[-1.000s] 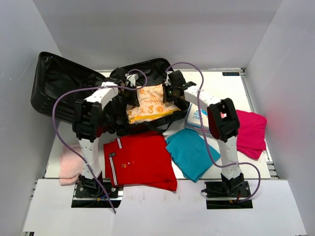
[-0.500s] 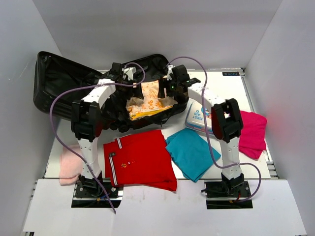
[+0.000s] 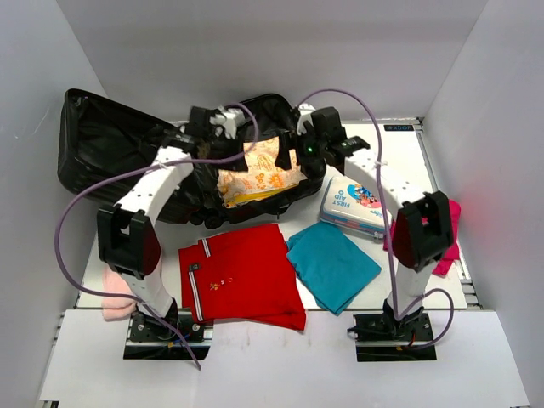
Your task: Pack the luggage
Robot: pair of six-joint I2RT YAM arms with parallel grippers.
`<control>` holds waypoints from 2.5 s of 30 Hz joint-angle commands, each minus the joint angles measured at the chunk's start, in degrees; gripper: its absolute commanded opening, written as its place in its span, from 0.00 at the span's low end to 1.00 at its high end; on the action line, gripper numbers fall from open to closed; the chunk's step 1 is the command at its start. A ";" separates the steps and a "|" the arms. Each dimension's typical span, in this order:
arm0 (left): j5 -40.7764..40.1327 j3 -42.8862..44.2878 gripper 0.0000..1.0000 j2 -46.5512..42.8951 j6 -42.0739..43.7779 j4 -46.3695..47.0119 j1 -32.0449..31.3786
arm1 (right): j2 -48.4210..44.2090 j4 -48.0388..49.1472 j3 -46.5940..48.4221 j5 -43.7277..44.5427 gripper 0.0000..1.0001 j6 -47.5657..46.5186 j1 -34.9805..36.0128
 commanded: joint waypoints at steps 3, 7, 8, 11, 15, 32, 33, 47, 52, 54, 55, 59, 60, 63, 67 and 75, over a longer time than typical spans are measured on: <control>1.34 -9.42 0.31 0.14 -2.62 -2.64 -2.10 | -7.46 0.77 -8.71 5.38 0.90 -0.24 -0.01; -1.39 -14.34 0.18 2.43 -5.43 -2.03 -2.19 | -10.54 0.25 -13.11 6.09 0.90 -0.58 -0.01; -3.92 -14.79 0.17 3.91 -7.35 -2.46 -2.10 | -11.59 -0.02 -13.64 6.44 0.90 -0.59 0.08; -10.60 -13.56 0.12 6.64 -8.43 -3.95 -2.01 | -13.43 -1.51 -15.49 6.09 0.90 -0.94 0.08; -13.00 -7.87 0.11 9.37 -8.34 -7.03 -2.19 | -15.55 -3.62 -16.55 6.00 0.90 -3.39 0.60; -19.83 -12.22 1.00 -22.23 -7.53 -12.30 -9.39 | -28.82 -12.93 -27.70 12.95 0.90 7.49 8.15; -20.63 -14.07 1.00 -24.01 -8.85 -12.83 -9.57 | -29.09 -13.37 -28.23 11.82 0.90 8.11 8.86; -30.31 -56.34 1.00 -59.70 -42.26 -27.78 -11.42 | -31.55 -16.99 -42.63 16.81 0.85 27.52 26.00; -29.78 -61.62 1.00 -58.92 -44.10 -25.58 -11.50 | -30.15 -13.21 -45.20 16.20 0.85 30.35 28.90; -30.31 -63.13 1.00 -58.92 -43.93 -23.57 -11.50 | -29.01 -10.84 -46.16 16.46 0.85 31.14 30.13; -31.70 -63.83 1.00 -59.44 -44.37 -23.21 -11.59 | -28.83 -10.22 -46.34 16.03 0.85 31.49 30.22; -35.48 -63.92 1.00 -58.75 -45.16 -25.30 -11.59 | -28.21 -7.59 -45.82 16.02 0.85 32.11 32.07; -36.02 -63.75 1.00 -58.31 -45.42 -25.32 -11.59 | -28.04 -7.66 -45.64 16.02 0.85 32.37 32.42; -37.87 -62.96 1.00 -55.15 -44.64 -25.84 -11.24 | -26.46 -6.88 -45.99 16.64 0.85 33.16 32.95; -37.17 -63.39 1.00 -51.19 -42.62 -22.69 -10.98 | -25.84 -5.91 -47.83 18.30 0.85 34.39 33.04; -31.63 -68.84 1.00 -51.53 -42.53 -16.71 -11.06 | -21.45 -5.38 -47.49 17.70 0.88 33.87 33.12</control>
